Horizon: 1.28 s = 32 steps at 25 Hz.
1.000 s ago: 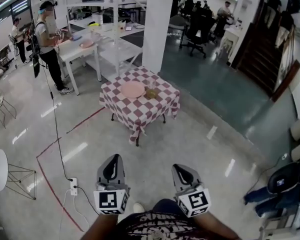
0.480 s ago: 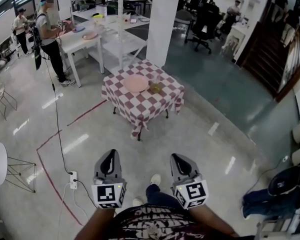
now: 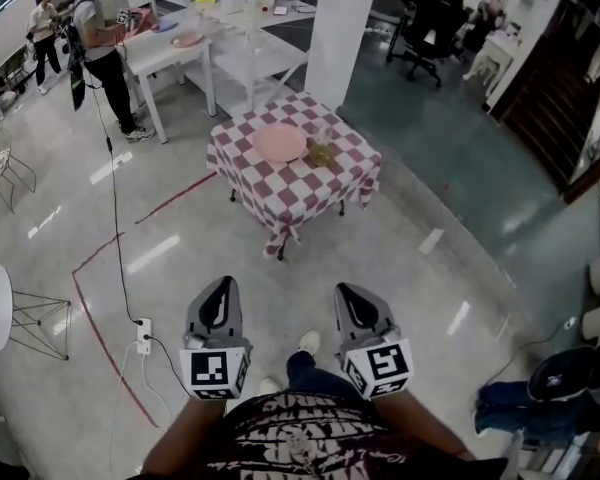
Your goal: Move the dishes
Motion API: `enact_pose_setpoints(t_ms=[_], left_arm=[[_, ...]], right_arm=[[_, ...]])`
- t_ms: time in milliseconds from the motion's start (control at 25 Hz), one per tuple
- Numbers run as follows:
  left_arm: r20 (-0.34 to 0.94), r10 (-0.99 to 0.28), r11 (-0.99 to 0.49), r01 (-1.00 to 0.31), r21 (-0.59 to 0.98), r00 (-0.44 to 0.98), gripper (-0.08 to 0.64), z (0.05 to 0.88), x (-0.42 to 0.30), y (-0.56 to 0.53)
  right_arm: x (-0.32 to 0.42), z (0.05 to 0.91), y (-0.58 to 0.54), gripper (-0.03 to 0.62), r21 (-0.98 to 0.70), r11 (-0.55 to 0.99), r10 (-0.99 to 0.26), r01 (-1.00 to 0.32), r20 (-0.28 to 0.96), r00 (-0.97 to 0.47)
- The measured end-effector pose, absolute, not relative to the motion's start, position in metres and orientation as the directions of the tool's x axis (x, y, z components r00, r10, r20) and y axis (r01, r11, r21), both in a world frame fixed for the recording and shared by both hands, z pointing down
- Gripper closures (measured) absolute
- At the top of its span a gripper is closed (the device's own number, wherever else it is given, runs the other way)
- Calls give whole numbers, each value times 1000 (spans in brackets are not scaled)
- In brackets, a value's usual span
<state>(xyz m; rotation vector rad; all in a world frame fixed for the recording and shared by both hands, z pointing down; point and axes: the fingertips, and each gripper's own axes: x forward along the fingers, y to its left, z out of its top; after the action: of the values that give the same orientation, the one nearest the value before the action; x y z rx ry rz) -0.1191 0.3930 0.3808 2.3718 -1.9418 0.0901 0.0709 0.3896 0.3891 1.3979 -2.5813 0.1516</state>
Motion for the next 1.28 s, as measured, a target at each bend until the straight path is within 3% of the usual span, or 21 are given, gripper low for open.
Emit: enact_pose_setpoints(t_ms=[560, 1280], left_arm=[[123, -977, -173, -985, 6, 172, 529, 387, -93, 298], [125, -972, -194, -980, 47, 199, 529, 376, -18, 190]], right_arm=[[116, 410, 303, 560, -42, 522, -817, -852, 262, -514], [207, 398, 196, 560, -55, 480, -855, -875, 192, -481]])
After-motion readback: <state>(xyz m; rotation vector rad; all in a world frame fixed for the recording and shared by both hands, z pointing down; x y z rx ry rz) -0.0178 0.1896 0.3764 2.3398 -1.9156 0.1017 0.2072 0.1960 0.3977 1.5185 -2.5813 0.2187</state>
